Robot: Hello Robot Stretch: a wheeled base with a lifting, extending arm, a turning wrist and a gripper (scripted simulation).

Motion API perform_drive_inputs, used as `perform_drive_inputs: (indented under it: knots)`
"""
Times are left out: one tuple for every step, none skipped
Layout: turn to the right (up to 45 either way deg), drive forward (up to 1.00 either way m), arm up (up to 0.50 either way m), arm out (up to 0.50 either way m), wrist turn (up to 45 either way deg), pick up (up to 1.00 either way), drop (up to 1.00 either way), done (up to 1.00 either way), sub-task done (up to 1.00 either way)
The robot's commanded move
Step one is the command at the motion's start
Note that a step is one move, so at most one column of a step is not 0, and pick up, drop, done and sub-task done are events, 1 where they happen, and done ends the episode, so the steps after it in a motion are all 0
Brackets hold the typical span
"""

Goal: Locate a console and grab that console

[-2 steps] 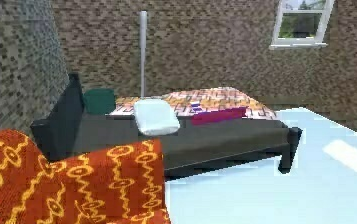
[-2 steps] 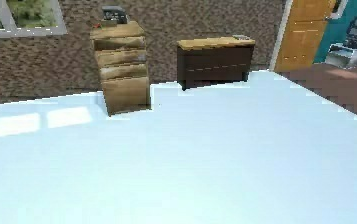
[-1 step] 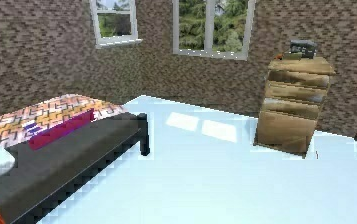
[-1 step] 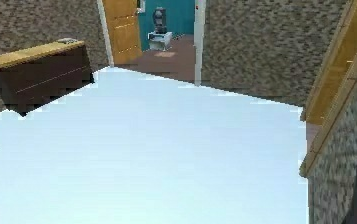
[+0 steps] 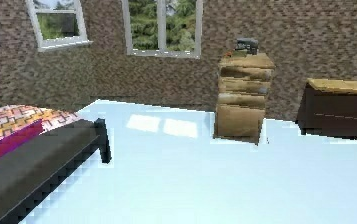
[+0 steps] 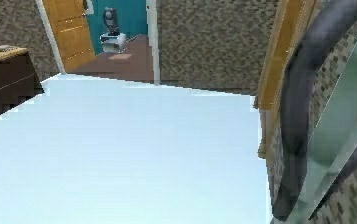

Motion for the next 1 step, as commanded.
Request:
perform_drive_inputs:
  knots:
    - [0.0,0.65,0.0,0.0,0.0,0.0,0.0,0.0,0.0]
